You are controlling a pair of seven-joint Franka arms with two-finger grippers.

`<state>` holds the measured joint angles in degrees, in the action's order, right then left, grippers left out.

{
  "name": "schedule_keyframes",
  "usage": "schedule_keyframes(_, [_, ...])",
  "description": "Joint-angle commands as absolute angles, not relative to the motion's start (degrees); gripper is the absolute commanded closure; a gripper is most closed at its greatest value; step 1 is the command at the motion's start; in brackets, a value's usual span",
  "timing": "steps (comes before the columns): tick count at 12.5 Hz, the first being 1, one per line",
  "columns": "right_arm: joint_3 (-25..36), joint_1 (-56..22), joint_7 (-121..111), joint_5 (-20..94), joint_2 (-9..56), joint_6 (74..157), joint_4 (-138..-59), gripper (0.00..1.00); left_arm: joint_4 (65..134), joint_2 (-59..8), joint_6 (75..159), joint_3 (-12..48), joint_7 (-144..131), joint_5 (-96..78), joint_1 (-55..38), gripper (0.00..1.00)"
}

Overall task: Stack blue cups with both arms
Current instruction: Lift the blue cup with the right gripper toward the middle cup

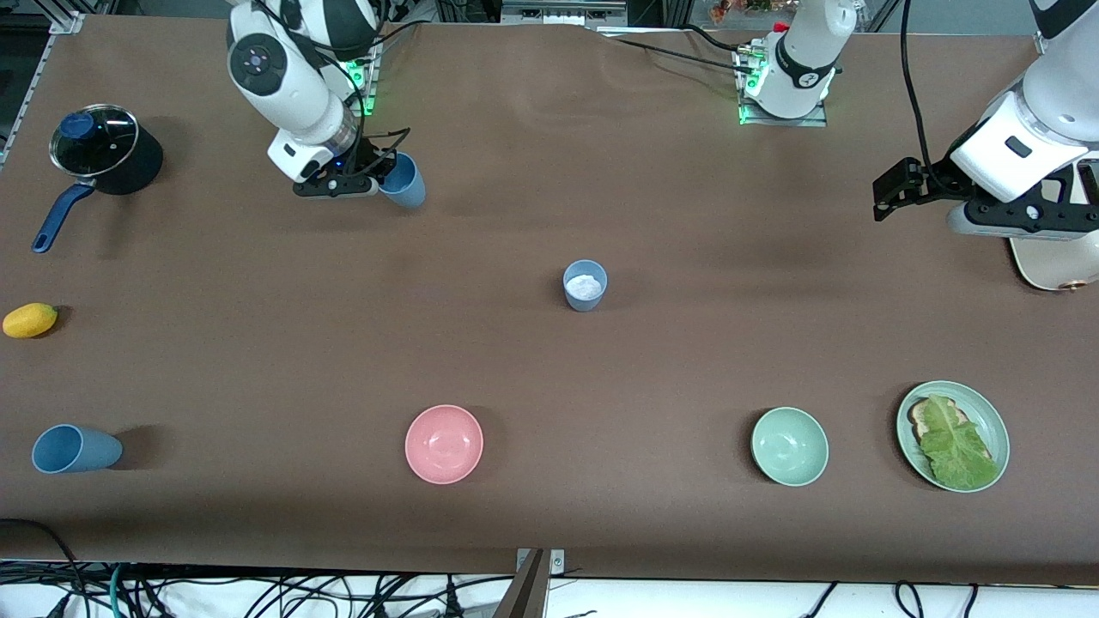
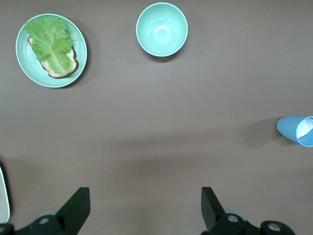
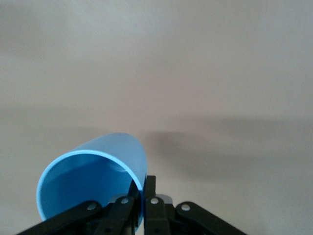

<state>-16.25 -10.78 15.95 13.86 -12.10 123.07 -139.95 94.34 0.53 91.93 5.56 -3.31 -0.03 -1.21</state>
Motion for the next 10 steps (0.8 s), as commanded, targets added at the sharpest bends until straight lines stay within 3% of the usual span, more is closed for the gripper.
schedule_keyframes(1, [-15.8,-10.9,18.1,14.8,-5.0,117.4,-127.3,1.00,93.9,1.1,91.3,5.3,-2.4,1.1,-1.6,0.00])
schedule_keyframes(5, [-16.3,-14.7,32.1,13.8,8.9,106.7,-104.1,1.00,93.8,1.1,91.3,5.3,-2.4,1.1,-1.6,0.00])
schedule_keyframes(8, [-16.3,-22.6,42.8,9.6,13.4,107.2,-98.5,1.00,93.9,1.1,91.3,5.3,-2.4,1.1,-1.6,0.00])
schedule_keyframes(10, [-16.3,-29.4,54.5,4.1,19.8,107.3,-92.0,1.00,93.9,1.1,91.3,5.3,-2.4,1.1,-1.6,0.00])
